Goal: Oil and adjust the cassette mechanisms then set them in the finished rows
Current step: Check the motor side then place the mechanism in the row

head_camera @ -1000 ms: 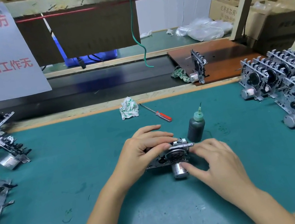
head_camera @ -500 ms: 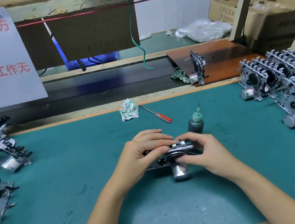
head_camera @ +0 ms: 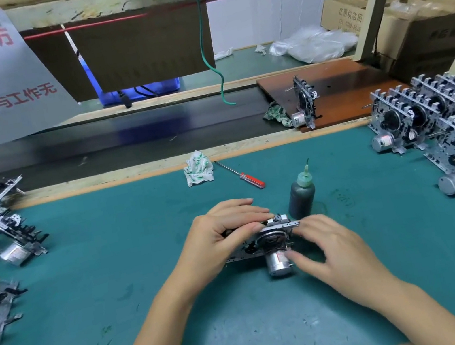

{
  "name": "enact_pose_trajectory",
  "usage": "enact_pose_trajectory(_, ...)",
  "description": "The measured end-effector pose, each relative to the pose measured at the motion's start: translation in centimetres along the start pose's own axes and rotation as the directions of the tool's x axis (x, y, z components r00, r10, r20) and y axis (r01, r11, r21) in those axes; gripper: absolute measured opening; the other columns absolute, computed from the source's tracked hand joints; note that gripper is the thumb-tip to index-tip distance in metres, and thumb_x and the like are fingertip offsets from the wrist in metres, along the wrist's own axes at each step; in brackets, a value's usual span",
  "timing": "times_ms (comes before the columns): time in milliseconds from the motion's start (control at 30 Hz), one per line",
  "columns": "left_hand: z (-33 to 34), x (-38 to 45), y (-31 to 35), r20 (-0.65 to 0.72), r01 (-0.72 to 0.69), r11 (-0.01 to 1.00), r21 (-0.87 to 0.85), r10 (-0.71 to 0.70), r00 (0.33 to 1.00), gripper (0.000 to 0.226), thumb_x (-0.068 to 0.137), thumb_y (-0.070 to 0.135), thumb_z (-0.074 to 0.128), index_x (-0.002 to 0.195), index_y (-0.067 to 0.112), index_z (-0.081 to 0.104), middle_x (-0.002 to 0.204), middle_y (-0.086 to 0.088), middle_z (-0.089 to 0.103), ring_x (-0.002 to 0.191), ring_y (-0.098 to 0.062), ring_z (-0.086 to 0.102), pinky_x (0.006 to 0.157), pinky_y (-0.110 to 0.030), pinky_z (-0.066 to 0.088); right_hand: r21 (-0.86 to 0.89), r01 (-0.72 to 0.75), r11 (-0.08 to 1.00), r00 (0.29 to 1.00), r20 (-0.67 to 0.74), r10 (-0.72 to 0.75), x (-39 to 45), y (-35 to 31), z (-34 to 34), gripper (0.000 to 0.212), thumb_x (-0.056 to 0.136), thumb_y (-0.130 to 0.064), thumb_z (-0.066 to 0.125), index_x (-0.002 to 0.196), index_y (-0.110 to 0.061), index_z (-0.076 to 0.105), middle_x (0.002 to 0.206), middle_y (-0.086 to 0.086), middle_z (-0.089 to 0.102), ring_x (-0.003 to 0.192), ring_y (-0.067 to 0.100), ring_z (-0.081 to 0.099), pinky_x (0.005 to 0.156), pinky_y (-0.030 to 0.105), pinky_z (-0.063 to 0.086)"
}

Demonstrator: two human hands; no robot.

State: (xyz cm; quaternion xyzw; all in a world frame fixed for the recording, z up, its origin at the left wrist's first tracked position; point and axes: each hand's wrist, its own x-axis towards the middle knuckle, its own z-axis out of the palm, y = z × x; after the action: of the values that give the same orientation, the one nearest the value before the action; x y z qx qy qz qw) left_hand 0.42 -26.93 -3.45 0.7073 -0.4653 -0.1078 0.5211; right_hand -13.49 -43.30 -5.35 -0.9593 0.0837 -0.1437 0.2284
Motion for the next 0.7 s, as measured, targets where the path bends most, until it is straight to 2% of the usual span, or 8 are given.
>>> enact_pose_trajectory(100,0.0,-0.1,0.1,0.002,-0.007,1.0,0.007,0.007,1.0,0.023,0.084,0.022,0.061,0.1,0.037,0.069,0.103,0.027,0.068,0.116,0.004,0.053,0.097,-0.012,0.038,-0.054,0.034,0.998,0.999,0.011,-0.033,0.1,-0.2,-0.2,0.039,0.088,-0.05,0.054,0.109,-0.02,0.066,0.108,-0.014,0.06,0.109,0.007,0.047,0.09,0.021,0.036)
enact_pose_trajectory(200,0.1,-0.1,0.3,-0.006,-0.005,1.0,0.014,0.005,1.0,0.023,0.084,0.023,0.061,0.099,0.039,0.068,0.102,0.027,0.068,0.115,0.003,0.054,0.097,-0.013,0.038,-0.14,0.064,0.988,0.997,0.054,-0.057,0.5,-0.6,-0.5,0.045,0.09,-0.058,0.046,0.112,-0.024,0.064,0.109,-0.016,0.058,0.109,0.007,0.046,0.088,0.018,0.029)
enact_pose_trajectory(300,0.0,-0.1,0.6,-0.021,0.001,1.0,0.021,-0.001,1.0,0.022,0.082,0.025,0.063,0.099,0.038,0.07,0.103,0.024,0.069,0.113,0.002,0.055,0.096,-0.014,0.039,-0.108,0.043,0.993,0.996,-0.077,-0.051,1.1,-1.3,-1.5,0.05,0.087,-0.064,0.043,0.101,-0.021,0.062,0.095,-0.014,0.058,0.095,0.007,0.05,0.075,0.018,0.032)
enact_pose_trajectory(367,-0.2,-0.2,0.9,-0.04,-0.014,0.997,0.074,0.017,0.999,0.021,0.081,0.029,0.065,0.099,0.039,0.069,0.105,0.021,0.069,0.11,0.001,0.057,0.094,-0.015,0.041,-0.13,0.107,0.986,0.974,-0.185,-0.13,2.1,-2.2,-2.5,0.044,0.085,-0.06,0.042,0.091,-0.02,0.058,0.083,-0.013,0.051,0.08,0.009,0.049,0.064,0.021,0.034)
enact_pose_trajectory(467,-0.9,-0.7,1.1,-0.127,-0.041,0.977,0.207,0.069,0.99,0.017,0.077,0.039,0.071,0.094,0.037,0.071,0.101,0.02,0.066,0.1,-0.001,0.058,0.089,-0.015,0.042,-0.263,0.281,0.923,0.95,-0.059,-0.307,3.7,-3.3,-3.6,0.043,0.087,-0.056,0.04,0.083,-0.016,0.054,0.077,-0.004,0.048,0.065,0.016,0.048,0.049,0.028,0.037)
enact_pose_trajectory(567,-1.6,-1.3,1.6,-0.152,-0.091,0.901,0.423,0.169,0.974,0.016,0.079,0.041,0.069,0.081,0.026,0.074,0.085,0.016,0.061,0.081,-0.005,0.053,0.073,-0.02,0.042,-0.303,0.414,0.858,0.909,0.094,-0.405,4.9,-3.6,-4.4,0.037,0.092,-0.048,0.046,0.079,-0.014,0.055,0.072,0.001,0.053,0.059,0.025,0.054,0.045,0.03,0.033)
enact_pose_trajectory(633,-1.8,-1.5,2.2,-0.119,-0.143,0.847,0.511,0.235,0.965,0.027,0.082,0.042,0.06,0.079,0.019,0.075,0.08,0.013,0.059,0.074,-0.005,0.05,0.066,-0.022,0.042,-0.314,0.481,0.819,0.874,0.104,-0.474,4.9,-3.7,-4.8,0.032,0.092,-0.038,0.055,0.071,-0.014,0.055,0.064,0.0,0.053,0.053,0.024,0.053,0.043,0.027,0.029)
enact_pose_trajectory(700,-1.8,-1.3,3.2,-0.074,-0.211,0.829,0.518,0.289,0.954,0.027,0.084,0.04,0.058,0.08,0.019,0.074,0.078,0.011,0.059,0.073,-0.006,0.049,0.065,-0.021,0.041,-0.284,0.493,0.822,0.867,0.084,-0.491,4.3,-3.5,-5.5,0.035,0.092,-0.039,0.049,0.067,-0.015,0.053,0.06,-0.002,0.052,0.05,0.02,0.051,0.042,0.026,0.028)
